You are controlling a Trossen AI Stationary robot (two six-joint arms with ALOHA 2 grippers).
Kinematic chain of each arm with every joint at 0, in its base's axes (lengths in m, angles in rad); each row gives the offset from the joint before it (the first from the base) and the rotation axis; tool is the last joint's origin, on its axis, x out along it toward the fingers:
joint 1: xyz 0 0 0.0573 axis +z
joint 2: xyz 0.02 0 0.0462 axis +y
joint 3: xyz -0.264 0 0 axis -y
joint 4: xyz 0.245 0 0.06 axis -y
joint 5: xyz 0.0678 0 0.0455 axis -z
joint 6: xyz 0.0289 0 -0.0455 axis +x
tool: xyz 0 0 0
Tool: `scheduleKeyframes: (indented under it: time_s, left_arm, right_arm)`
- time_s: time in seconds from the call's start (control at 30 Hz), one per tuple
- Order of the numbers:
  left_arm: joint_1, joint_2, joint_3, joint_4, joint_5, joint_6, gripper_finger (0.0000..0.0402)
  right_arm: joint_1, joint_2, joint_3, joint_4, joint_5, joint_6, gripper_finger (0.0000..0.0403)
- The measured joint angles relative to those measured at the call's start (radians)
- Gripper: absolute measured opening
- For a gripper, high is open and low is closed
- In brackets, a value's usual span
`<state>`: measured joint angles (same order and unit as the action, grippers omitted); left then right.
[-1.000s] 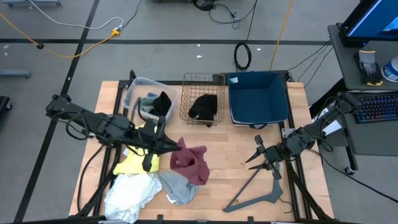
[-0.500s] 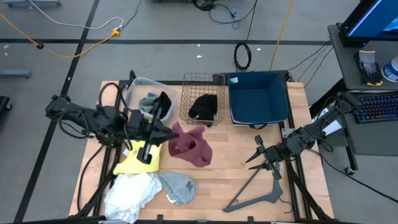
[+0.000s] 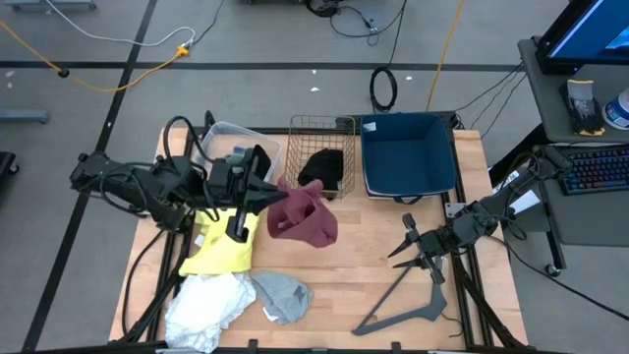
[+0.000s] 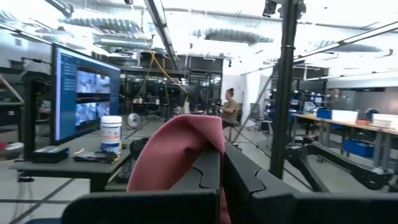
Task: Pick & Place Cloths
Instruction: Put the red underwear into the wire basket
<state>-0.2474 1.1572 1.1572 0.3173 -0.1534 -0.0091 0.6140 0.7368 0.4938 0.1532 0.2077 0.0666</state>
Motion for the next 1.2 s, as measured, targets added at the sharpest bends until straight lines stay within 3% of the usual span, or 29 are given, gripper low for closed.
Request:
scheduleKeyframes:
  time_s: [0.27, 0.5, 1.2]
  left_arm:
    - [0.074, 0.023, 0.0, 0.004, -0.009, 0.051, 0.0]
    - [0.153, 0.074, 0.0, 0.004, -0.091, 0.135, 0.0]
    - [0.4, 0.237, 0.0, 0.176, -0.092, 0.248, 0.0]
  right_arm:
    - [0.0, 0.0, 0.0, 0.0, 0.0, 0.0, 0.0114]
    - [0.0, 0.0, 0.0, 0.0, 0.0, 0.0, 0.0114]
    - [0.0, 0.0, 0.0, 0.0, 0.0, -0.004, 0.0114]
